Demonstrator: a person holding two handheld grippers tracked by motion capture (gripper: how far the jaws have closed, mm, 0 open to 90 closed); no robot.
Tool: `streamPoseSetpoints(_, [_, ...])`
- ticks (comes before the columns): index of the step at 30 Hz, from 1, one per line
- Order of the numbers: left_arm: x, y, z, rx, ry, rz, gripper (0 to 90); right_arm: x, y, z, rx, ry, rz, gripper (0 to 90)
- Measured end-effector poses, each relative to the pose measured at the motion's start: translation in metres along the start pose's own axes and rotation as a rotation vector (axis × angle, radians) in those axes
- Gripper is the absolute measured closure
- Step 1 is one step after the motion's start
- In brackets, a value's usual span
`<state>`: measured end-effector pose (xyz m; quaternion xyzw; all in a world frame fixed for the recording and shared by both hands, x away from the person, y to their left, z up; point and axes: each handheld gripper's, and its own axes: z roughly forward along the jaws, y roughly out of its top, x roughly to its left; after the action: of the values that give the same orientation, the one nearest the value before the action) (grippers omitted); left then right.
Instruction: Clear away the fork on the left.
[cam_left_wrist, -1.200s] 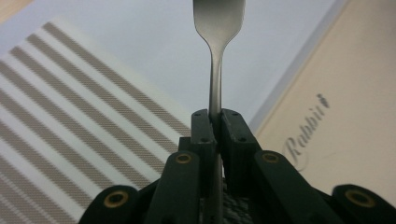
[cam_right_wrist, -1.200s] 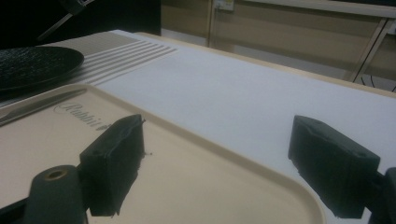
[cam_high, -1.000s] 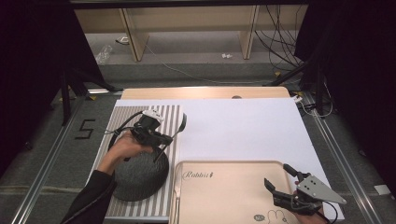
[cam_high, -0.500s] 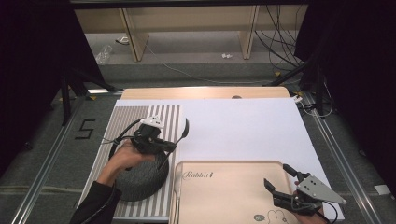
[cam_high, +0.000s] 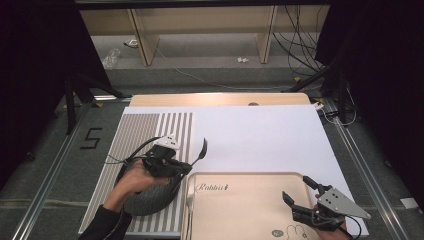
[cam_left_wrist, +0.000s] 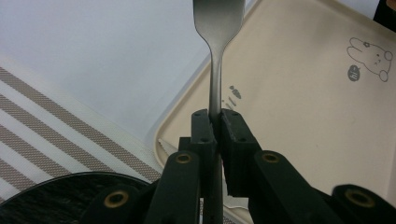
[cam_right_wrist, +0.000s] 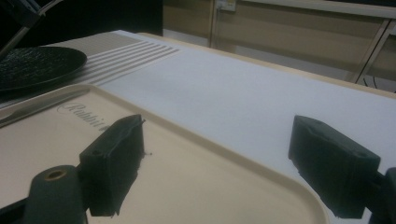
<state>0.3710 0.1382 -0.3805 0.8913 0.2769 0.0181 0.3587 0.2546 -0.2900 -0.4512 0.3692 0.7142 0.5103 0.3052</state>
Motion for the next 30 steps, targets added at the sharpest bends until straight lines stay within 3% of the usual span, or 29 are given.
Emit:
streamPoseSetpoints(13, [-0.025,-0.002,0.014,0.038,-0.064,0.029,83.8,0.0,0.0,0.0,-0.002,0.0,-0.003,19.1])
streamPoseSetpoints(23, [-0.057,-0.003,0.027,0.094,-0.125,0.071,83.8,0.001,0.0,0.0,-0.002,0.0,-0.004,19.1])
streamPoseSetpoints(30, [-0.073,-0.005,0.041,0.144,-0.162,0.078,83.7,0.001,0.0,0.0,0.0,0.0,-0.003,19.1])
